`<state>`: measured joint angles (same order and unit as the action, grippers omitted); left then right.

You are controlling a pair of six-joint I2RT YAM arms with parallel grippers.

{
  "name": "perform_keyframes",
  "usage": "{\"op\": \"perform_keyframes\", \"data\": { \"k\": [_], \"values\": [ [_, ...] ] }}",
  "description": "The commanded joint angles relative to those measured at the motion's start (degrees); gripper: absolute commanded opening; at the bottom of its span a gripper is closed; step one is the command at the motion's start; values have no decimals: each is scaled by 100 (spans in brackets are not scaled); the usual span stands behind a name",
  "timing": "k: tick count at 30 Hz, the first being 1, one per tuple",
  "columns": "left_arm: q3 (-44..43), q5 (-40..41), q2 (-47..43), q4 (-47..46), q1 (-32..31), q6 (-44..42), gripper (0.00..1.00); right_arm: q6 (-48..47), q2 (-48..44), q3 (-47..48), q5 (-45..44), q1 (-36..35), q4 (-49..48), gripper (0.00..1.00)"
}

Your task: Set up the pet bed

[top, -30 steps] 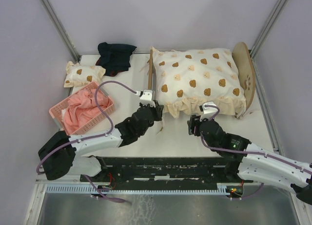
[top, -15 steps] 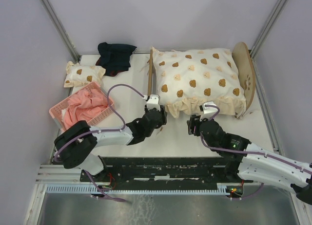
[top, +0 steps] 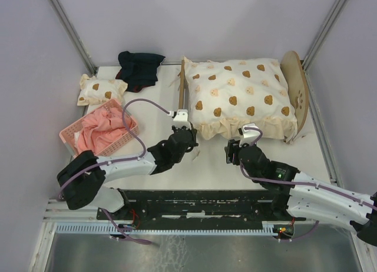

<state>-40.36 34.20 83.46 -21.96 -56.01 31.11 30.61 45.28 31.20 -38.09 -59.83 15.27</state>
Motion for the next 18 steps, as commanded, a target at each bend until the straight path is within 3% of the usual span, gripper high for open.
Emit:
{"op": "perform_keyframes", "data": {
  "k": [1, 6, 13, 18],
  "values": [
    [-144, -174, -781, 597, -32, 91, 3, -129, -16, 32, -224, 16, -156, 65],
    [-455, -592, -1045, 1520, -12, -131, 3, -149, -36, 13, -268, 17, -164, 65],
    [-778, -949, -1112, 3078, 95, 58, 12, -144, -35, 30, -296, 20, -46, 64],
    [-781, -1737, -1598, 3076, 216, -80, 36, -160, -48, 47, -300, 27, -54, 65]
  ]
}}
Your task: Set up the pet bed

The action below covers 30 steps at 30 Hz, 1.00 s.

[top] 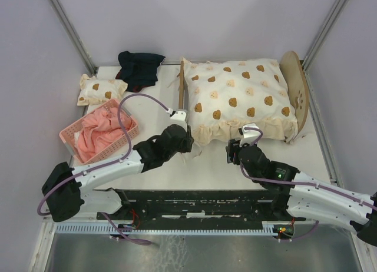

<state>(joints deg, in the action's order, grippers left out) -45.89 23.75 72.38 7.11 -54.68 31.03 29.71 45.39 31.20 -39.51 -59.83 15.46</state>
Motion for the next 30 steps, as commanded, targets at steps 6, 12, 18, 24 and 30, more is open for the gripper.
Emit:
{"op": "perform_keyframes", "data": {
  "k": [6, 12, 18, 24, 30],
  "values": [
    [55, -1110, -875, -439, 137, -89, 50, -667, 230, 35, 233, 24, -754, 65],
    [1, -1169, -791, -267, 431, -362, 50, -1353, 1221, 391, 515, 33, -1685, 65],
    [693, -1284, -756, -1100, 431, -1032, 47, -925, 1797, 741, 500, 38, -1484, 65],
    [796, -1532, -216, -1880, 438, -1587, 51, -776, 1426, 506, 447, 43, -1508, 66],
    [672, -1592, -20, -2328, 429, -1628, 49, -792, 1109, 372, 364, 51, -1438, 67]
  ]
}}
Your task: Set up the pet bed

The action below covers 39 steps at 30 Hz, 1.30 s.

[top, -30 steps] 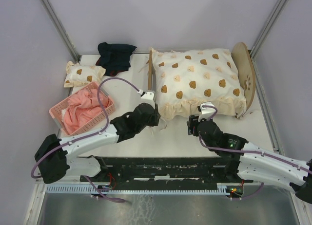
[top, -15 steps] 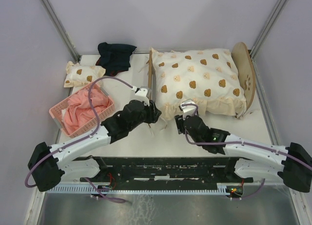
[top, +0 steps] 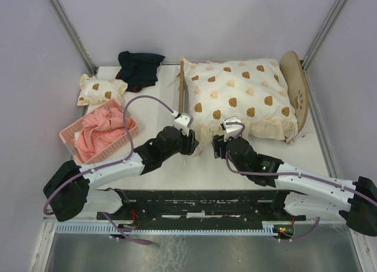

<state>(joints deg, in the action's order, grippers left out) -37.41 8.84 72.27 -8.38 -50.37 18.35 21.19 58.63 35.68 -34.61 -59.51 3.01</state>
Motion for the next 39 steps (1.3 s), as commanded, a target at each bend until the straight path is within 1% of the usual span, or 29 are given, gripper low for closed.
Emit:
{"op": "perform_keyframes", "data": {
  "k": [1, 4, 5, 7, 11, 16, 19, 22, 26, 28, 29, 30, 32, 35, 39],
  "values": [
    [-191, -86, -23, -760, -5, -363, 48, 56, -237, -104, -139, 22, -184, 67],
    [-217, -8, -141, -656, -7, -372, 46, 56, -258, -169, -151, 31, -215, 67],
    [-198, -18, -228, -648, -8, -380, 42, 67, -242, -197, -152, 32, -221, 67],
    [-137, -69, -343, -728, -8, -392, 25, 66, -215, -240, -156, 43, -280, 67],
    [-141, -170, -526, -557, -7, -425, 4, 81, -126, -261, -143, 59, -306, 67],
    [-58, -458, -960, -179, -5, -329, 3, 78, -160, -289, -134, 72, -296, 67],
    [-93, -589, -1178, 346, -3, -182, 3, 57, -216, -315, -141, 85, -259, 67],
    [-181, -503, -1243, 1029, -3, 4, 13, 33, -282, -299, -160, 101, -178, 67],
    [-271, -36, -1085, 2040, 1, 433, 18, 32, -379, -236, -179, 113, 12, 67],
    [-310, -14, -1016, 2225, 1, 542, 20, 49, -435, -177, -186, 116, 172, 68],
    [-300, -79, -1018, 2145, 4, 562, 25, 58, -460, -149, -191, 121, 222, 68],
    [-269, -224, -1052, 1952, 1, 558, 33, 54, -464, -123, -187, 124, 249, 68],
    [-220, -370, -1090, 1553, 2, 562, 44, 16, -399, -43, -188, 159, 325, 69],
    [-304, -158, -1107, 1072, 0, 550, 53, 28, -245, 234, -285, 377, 757, 72],
    [-439, 393, -984, 567, -2, 425, 60, -125, -227, 806, -177, 798, 1376, 73]
  ]
}}
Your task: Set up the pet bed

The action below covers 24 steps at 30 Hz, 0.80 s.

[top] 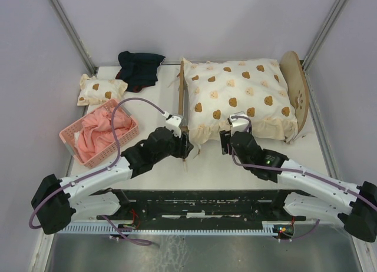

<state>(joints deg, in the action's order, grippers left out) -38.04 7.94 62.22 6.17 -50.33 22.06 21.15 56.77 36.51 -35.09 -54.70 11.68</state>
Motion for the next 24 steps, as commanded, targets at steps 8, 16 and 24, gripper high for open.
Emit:
{"op": "perform_keyframes", "data": {
  "k": [8, 16, 24],
  "values": [
    [-619, 892, 843, -985, -3, -10, 60, -41, -530, 769, -42, 499, 738, 74],
    [-855, 2240, 858, -30, -4, -63, 3, 132, -713, 613, -11, 495, 806, 73],
    [-836, 2983, 791, 337, 27, 35, 10, 179, -985, 491, -50, 495, 906, 72]
  ]
}}
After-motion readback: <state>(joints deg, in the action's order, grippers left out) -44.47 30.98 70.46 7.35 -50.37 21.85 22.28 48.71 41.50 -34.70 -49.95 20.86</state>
